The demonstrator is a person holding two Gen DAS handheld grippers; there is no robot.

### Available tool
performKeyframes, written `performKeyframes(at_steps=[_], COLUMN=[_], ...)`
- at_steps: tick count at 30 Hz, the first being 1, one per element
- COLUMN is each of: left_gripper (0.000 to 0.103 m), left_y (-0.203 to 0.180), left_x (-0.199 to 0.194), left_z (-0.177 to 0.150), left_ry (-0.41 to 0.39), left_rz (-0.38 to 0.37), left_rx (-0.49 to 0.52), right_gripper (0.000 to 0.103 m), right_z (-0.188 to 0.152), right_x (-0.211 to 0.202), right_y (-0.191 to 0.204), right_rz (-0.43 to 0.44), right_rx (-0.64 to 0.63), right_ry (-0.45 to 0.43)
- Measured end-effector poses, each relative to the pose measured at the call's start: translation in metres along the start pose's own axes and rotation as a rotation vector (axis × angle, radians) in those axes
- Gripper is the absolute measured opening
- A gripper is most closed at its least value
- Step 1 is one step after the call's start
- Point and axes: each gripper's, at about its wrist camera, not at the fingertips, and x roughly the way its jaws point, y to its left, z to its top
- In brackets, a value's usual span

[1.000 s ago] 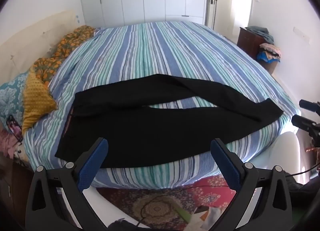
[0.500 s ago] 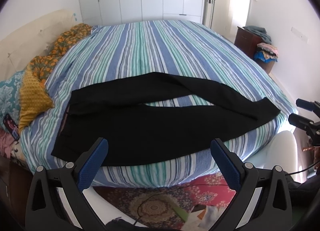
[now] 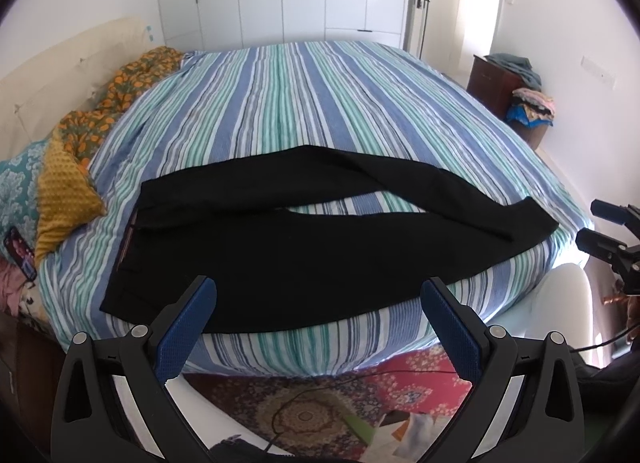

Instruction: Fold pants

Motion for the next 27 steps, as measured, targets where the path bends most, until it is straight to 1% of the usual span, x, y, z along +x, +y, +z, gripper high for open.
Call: performKeyframes(at_steps=[27], left_gripper=[0.102], left_y=[-0.0018], left_x=[-0.0003], left_z=[0.0026], left_ry=[-0.005], left_rz=[-0.003], left_rx=[0.001], right_gripper=[0.103], right_z=[-0.0023], right_x=[0.0033], right_y=[0.0], right_rz=[0.015], right_rx=[0.017], right_ry=[0.008])
